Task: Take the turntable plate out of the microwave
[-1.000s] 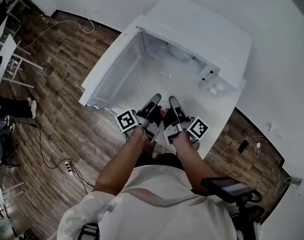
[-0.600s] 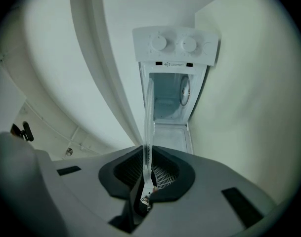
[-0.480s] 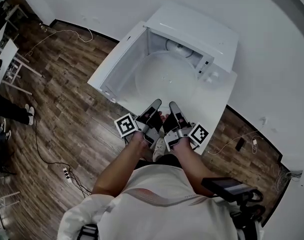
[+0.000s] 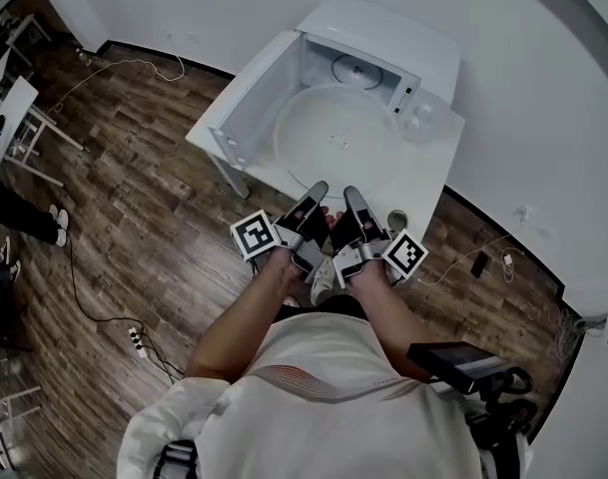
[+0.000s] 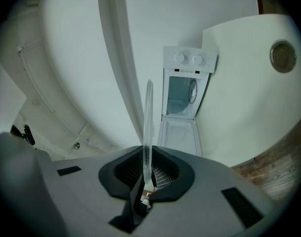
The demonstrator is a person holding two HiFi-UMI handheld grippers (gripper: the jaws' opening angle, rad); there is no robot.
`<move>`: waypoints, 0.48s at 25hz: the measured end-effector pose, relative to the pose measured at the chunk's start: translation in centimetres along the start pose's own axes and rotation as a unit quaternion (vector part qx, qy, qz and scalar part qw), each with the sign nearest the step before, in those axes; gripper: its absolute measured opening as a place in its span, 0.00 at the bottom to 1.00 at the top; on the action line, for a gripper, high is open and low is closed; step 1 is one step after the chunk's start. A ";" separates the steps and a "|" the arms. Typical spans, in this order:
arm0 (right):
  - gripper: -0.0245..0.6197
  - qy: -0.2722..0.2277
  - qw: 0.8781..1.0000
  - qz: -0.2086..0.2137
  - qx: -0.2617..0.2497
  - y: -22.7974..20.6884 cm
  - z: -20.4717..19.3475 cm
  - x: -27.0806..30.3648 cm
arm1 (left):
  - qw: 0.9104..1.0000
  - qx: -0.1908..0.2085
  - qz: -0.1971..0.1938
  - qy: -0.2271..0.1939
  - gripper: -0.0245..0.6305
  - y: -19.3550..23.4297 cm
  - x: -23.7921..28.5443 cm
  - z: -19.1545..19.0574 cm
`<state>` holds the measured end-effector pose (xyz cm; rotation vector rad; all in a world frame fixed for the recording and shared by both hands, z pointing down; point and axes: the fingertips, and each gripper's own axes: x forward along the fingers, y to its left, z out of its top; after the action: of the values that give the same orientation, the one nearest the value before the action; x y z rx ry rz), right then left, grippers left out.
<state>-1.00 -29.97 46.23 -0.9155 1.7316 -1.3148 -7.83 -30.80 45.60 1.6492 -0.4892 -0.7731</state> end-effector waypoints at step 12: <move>0.10 -0.011 1.000 0.012 -0.017 3.7 1.2 -6.3 | 1.000 -0.007 -0.014 0.015 0.11 -3.4 -0.6 -6.4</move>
<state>2.58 -24.13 43.35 -0.9221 1.7488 -1.2585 -3.95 -25.16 43.01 1.6560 -0.4393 -0.7697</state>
